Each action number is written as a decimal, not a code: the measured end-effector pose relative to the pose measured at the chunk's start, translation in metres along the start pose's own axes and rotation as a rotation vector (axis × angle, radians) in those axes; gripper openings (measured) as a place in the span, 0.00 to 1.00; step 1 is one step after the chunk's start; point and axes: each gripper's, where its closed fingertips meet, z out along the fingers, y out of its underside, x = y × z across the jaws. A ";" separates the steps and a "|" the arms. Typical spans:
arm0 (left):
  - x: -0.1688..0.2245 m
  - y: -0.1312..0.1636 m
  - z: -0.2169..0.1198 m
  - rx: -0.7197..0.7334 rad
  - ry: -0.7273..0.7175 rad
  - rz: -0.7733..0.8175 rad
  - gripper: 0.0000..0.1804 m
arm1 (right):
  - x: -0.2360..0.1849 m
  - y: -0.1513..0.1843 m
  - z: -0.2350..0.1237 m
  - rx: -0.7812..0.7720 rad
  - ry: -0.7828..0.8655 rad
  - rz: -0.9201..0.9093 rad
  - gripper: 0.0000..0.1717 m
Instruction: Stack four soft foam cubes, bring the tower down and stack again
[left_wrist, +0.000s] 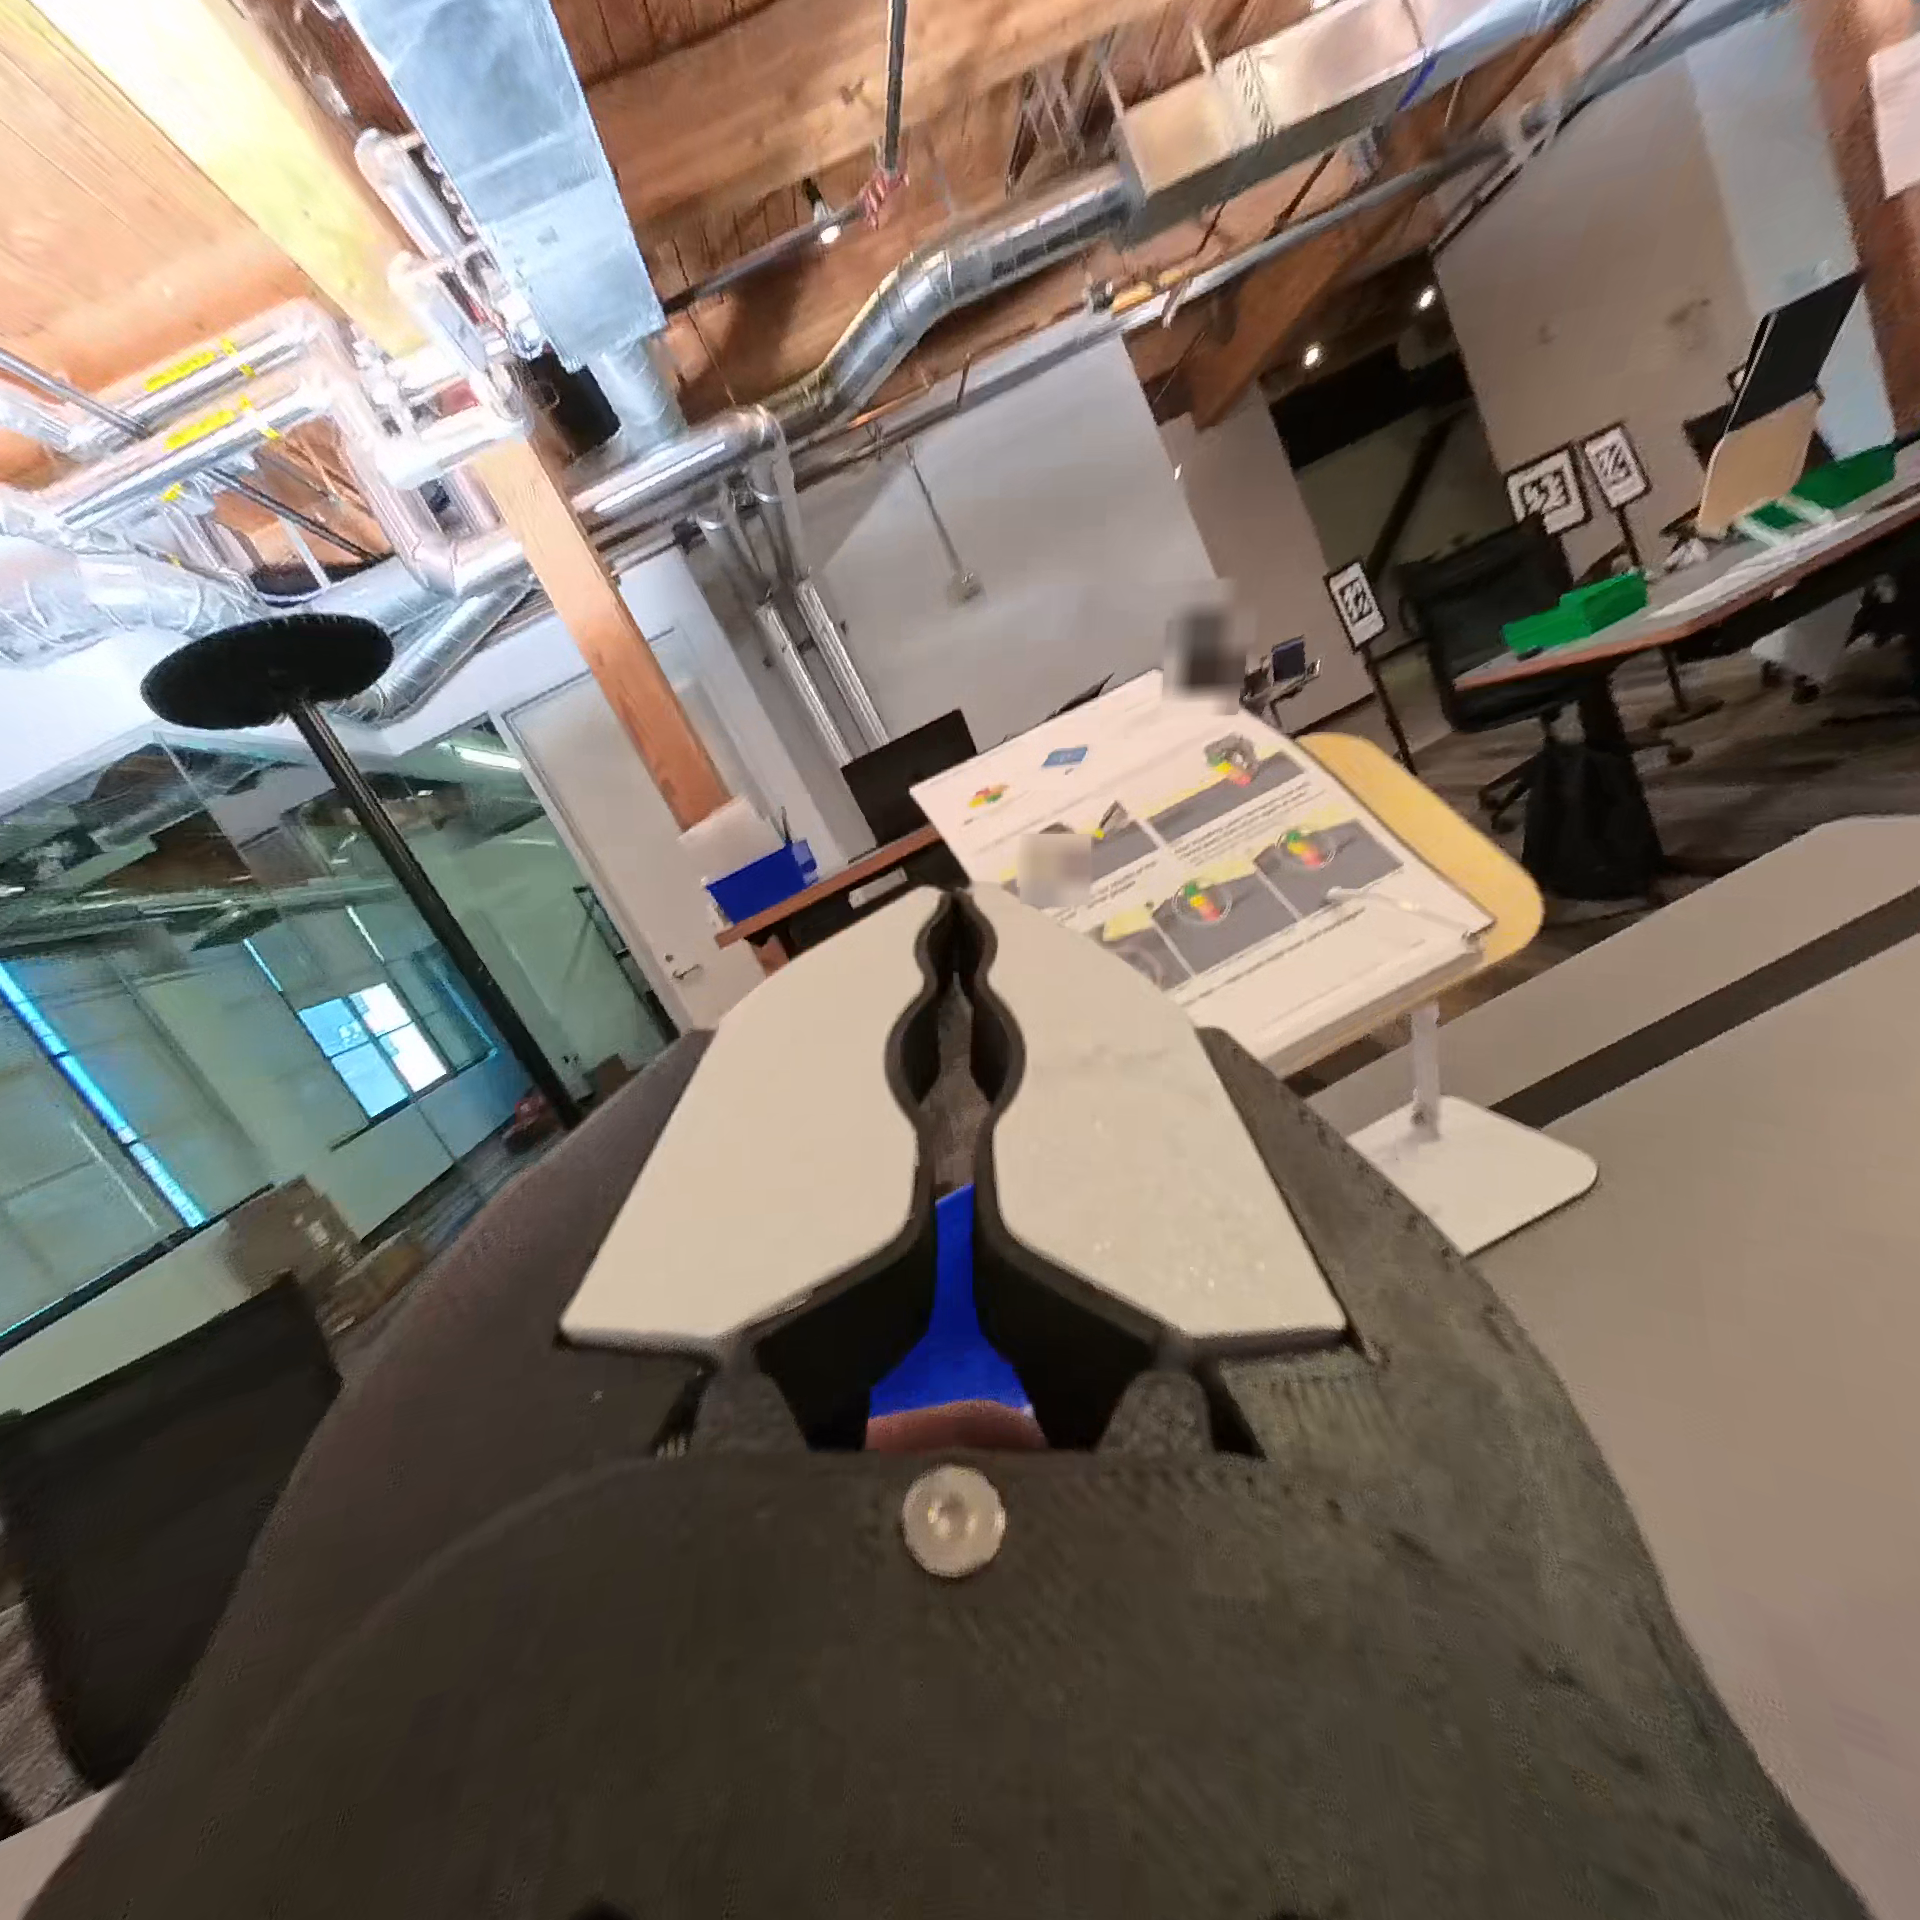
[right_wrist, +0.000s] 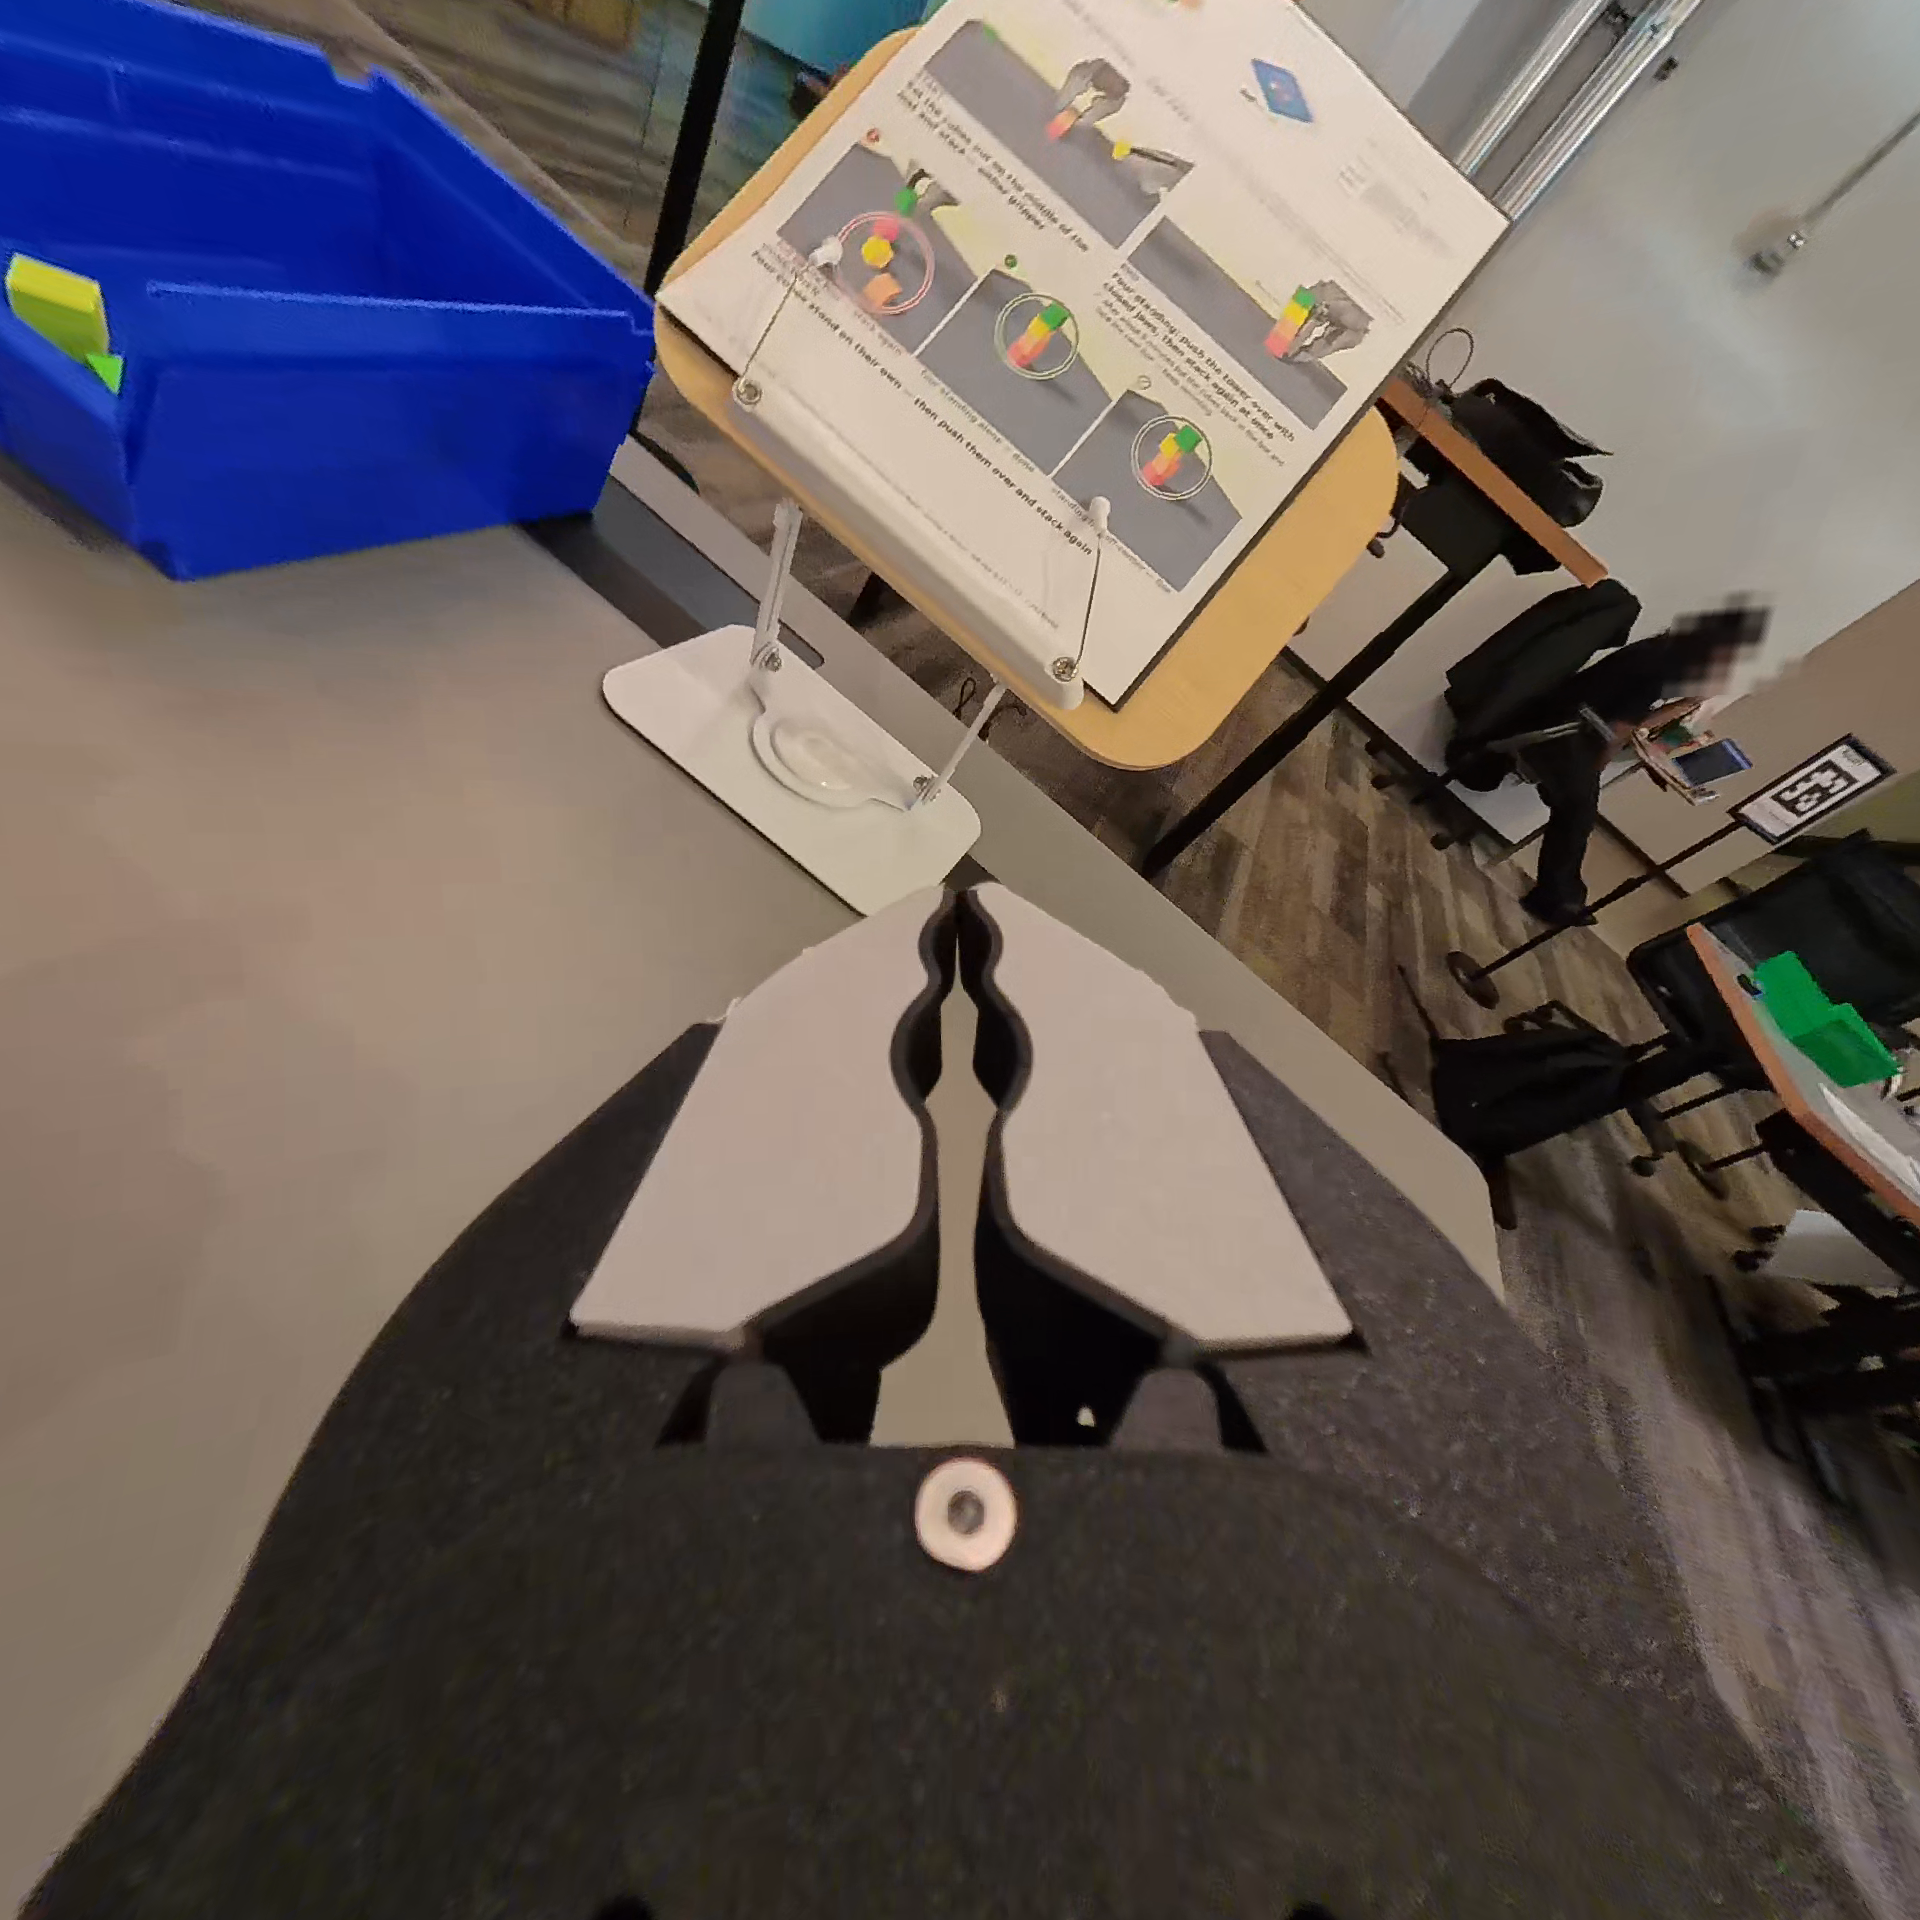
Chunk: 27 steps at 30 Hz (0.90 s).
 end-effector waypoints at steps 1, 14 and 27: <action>-0.003 0.006 0.002 -0.023 -0.010 0.007 0.00 | 0.002 0.001 0.000 0.005 0.006 0.011 0.00; -0.001 0.097 0.025 -0.324 0.124 -0.127 0.39 | 0.033 0.009 0.001 0.056 0.051 0.161 0.14; 0.001 0.182 0.042 -0.546 0.168 -0.153 0.39 | 0.029 0.019 0.017 0.061 -0.035 0.221 0.18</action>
